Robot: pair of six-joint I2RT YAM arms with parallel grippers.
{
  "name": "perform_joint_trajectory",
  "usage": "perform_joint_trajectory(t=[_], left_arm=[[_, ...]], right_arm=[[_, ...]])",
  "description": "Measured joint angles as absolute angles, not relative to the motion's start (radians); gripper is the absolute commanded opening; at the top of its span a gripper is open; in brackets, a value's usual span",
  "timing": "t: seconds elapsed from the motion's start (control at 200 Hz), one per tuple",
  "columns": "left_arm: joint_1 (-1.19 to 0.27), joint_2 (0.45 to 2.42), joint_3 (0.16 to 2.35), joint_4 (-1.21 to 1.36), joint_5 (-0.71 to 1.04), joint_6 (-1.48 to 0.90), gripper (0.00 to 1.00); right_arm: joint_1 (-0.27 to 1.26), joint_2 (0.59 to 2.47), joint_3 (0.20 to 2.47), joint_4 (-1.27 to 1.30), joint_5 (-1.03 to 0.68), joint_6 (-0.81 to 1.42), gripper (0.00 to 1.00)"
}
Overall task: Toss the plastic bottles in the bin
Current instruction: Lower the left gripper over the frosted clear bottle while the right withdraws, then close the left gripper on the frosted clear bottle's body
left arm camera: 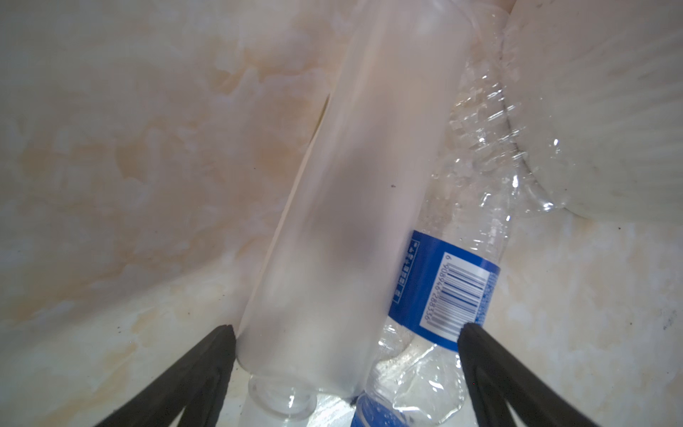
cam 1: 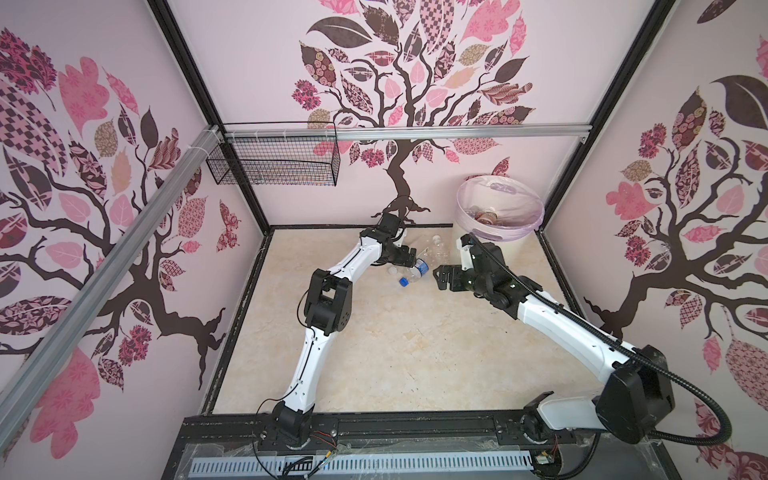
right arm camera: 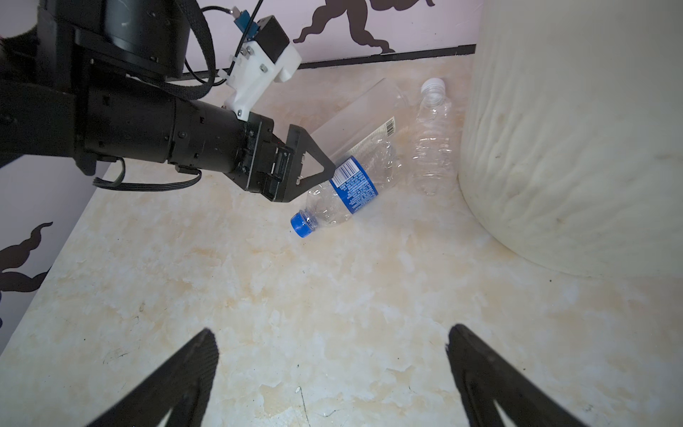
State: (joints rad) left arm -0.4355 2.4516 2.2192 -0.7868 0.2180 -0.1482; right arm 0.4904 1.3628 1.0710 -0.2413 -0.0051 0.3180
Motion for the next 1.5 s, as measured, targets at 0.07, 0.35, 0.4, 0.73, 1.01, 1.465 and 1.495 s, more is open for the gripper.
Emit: perform_joint_trajectory(t=[0.07,0.35,0.4,0.73,1.01,1.465,1.495], left_arm=[[-0.443,2.452,2.219,-0.786,0.218,-0.148,0.95],[-0.463,2.452,2.189,-0.764,0.214,-0.149,0.89],[-0.463,2.449,2.182,-0.752,0.214,-0.149,0.88],[-0.467,2.402,2.091,-0.687,0.177,-0.159,0.78],[-0.472,2.402,2.06,-0.697,0.111,-0.164,0.78],[-0.48,2.402,2.061,-0.676,0.115,-0.182,0.82],[-0.48,2.402,2.061,-0.674,0.115,-0.183,0.83]], right_arm=[[0.49,1.363,1.066,-0.241,-0.005,0.318,0.99],[0.49,1.363,1.045,-0.238,-0.005,0.32,0.99],[0.49,1.363,1.04,-0.237,-0.005,0.323,0.99],[0.49,1.361,1.033,-0.234,-0.006,0.338,0.99],[0.49,1.34,1.015,-0.23,-0.008,0.341,1.0],[0.49,1.34,1.014,-0.22,-0.008,0.342,1.0],[0.49,1.34,1.014,-0.22,-0.008,0.342,0.99]])
